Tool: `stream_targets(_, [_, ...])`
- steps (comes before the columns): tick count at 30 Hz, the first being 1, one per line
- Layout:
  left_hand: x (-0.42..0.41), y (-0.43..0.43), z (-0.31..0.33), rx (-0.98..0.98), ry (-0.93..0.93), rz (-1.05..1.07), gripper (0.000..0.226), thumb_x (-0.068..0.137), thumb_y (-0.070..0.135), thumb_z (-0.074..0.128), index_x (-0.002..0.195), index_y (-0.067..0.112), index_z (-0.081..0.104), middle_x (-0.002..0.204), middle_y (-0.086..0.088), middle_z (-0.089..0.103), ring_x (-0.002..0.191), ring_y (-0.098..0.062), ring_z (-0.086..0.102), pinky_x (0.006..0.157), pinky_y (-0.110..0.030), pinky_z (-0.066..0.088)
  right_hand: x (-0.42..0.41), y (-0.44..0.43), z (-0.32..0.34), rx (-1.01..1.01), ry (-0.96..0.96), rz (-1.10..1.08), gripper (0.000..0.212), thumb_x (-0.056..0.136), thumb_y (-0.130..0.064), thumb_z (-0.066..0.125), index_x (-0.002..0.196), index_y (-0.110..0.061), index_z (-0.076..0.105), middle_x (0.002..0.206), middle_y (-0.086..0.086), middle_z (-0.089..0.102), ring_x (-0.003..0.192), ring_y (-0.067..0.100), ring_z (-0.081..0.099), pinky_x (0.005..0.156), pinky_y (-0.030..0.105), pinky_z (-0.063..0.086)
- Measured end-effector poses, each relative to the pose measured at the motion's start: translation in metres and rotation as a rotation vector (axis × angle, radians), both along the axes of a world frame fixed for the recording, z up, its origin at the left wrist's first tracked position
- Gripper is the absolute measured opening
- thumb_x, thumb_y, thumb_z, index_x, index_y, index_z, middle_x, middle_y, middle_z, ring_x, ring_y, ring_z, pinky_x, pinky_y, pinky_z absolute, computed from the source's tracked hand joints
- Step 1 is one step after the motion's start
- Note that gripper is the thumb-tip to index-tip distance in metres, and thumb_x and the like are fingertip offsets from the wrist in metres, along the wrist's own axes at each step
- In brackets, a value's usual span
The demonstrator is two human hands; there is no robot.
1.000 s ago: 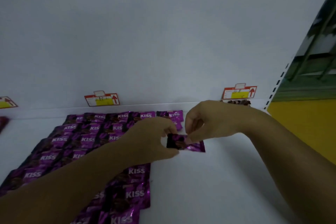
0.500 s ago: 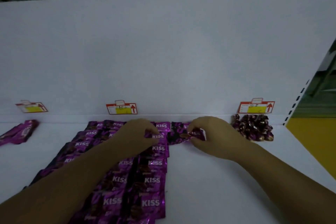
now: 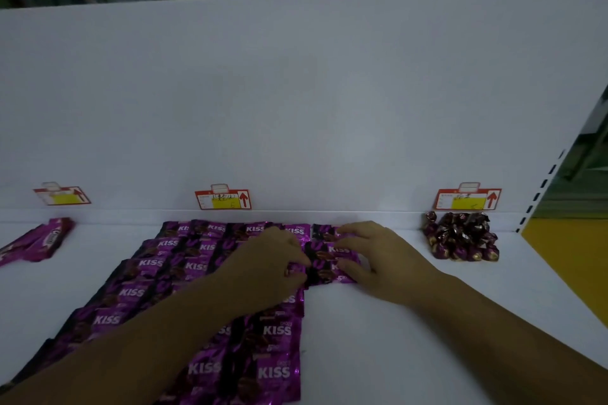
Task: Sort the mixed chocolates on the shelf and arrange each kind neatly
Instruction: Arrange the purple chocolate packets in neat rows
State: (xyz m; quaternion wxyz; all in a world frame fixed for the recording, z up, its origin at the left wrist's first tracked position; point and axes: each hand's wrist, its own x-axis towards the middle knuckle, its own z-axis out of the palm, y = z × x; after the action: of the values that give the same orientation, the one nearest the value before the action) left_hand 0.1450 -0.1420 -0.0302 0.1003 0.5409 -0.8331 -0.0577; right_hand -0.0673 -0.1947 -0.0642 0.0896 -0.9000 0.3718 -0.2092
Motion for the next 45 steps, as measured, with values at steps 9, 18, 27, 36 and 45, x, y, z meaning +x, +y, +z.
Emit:
stream_targets(9, [-0.028,0.007,-0.003,0.106,-0.085,-0.142,0.048,0.095,0.038,0.042,0.141,0.027,0.035,0.149,0.004,0.028,0.134,-0.011,0.025,0.110,-0.025,0.020,-0.001,-0.005,-0.006,0.023,0.120,-0.033,0.056,0.092,-0.046,0.023,0.104,-0.015,0.067,0.108,0.001,0.064,0.100,0.017,0.054,0.084,0.033,0.044])
stream_targets(18, [-0.026,0.001,-0.004,0.145,-0.094,-0.147,0.047,0.095,0.035,0.043,0.140,0.027,0.036,0.148,0.007,0.032,0.133,-0.007,0.029,0.108,-0.020,0.020,-0.002,-0.007,-0.009,0.041,0.102,-0.039,0.056,0.089,-0.049,0.027,0.114,-0.017,0.066,0.118,0.001,0.061,0.107,0.018,0.054,0.088,0.035,0.046])
stream_targets(27, [-0.016,-0.001,0.002,0.157,-0.045,-0.060,0.037,0.094,0.034,0.046,0.130,0.026,0.050,0.129,0.007,0.051,0.115,-0.006,0.045,0.102,-0.022,0.035,-0.001,-0.008,-0.011,0.023,0.068,-0.070,0.047,0.088,-0.045,0.041,0.119,-0.017,0.063,0.121,0.001,0.060,0.113,0.019,0.053,0.093,0.036,0.044])
stream_targets(36, [-0.026,-0.003,0.010,0.193,-0.104,0.022,0.036,0.094,0.036,0.047,0.128,0.025,0.050,0.129,0.006,0.050,0.115,-0.010,0.046,0.101,-0.025,0.036,-0.004,-0.006,-0.013,0.037,0.016,-0.033,0.042,0.089,-0.044,0.047,0.112,-0.015,0.065,0.116,0.002,0.062,0.108,0.019,0.054,0.092,0.034,0.044])
stream_targets(45, [0.020,0.008,0.026,0.129,-0.126,0.313,0.035,0.094,0.040,0.046,0.124,0.026,0.055,0.128,0.005,0.054,0.111,-0.010,0.049,0.094,-0.025,0.037,-0.005,-0.005,-0.012,0.020,-0.062,-0.063,0.041,0.089,-0.044,0.055,0.121,-0.019,0.061,0.129,0.001,0.055,0.121,0.019,0.047,0.102,0.031,0.036])
